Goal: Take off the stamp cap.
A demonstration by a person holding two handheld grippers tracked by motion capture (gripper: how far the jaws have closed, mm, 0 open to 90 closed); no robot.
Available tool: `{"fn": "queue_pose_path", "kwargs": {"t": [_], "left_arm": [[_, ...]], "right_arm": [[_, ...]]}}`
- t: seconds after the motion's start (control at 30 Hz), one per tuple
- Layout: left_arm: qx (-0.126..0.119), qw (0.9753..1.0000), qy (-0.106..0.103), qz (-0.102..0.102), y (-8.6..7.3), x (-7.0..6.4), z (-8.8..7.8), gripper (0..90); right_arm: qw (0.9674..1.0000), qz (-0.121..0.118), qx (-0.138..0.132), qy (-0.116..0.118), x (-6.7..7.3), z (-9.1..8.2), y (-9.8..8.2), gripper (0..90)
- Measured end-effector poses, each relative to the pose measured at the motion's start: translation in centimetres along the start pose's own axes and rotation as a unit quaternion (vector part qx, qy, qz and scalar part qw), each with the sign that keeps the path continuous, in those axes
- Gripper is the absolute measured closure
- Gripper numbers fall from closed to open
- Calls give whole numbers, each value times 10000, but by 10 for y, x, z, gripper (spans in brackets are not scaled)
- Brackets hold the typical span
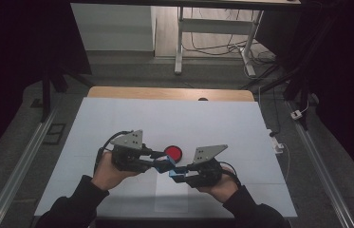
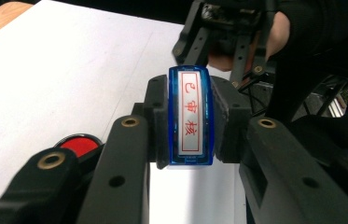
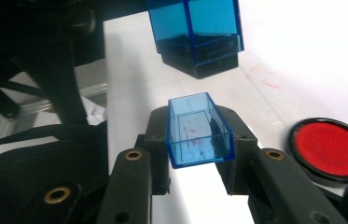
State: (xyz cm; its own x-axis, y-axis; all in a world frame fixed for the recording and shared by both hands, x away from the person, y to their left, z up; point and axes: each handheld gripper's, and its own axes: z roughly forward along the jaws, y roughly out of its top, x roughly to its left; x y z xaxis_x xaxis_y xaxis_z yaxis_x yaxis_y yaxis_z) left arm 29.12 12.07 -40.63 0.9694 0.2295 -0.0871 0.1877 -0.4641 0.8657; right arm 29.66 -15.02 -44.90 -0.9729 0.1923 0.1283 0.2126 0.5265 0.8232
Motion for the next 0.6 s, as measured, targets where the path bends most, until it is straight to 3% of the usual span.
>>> {"fn": "queue_pose_path", "kwargs": {"t": [0.33, 0.6], "left_arm": [[198, 9991, 313, -199, -4, 5, 1, 704], [267, 9983, 463, -237, -5, 6, 1, 704]], "right_arm": [[9995, 7, -32, -306, 5, -9, -2, 681], [9984, 267, -64, -487, 6, -21, -8, 680]]}}
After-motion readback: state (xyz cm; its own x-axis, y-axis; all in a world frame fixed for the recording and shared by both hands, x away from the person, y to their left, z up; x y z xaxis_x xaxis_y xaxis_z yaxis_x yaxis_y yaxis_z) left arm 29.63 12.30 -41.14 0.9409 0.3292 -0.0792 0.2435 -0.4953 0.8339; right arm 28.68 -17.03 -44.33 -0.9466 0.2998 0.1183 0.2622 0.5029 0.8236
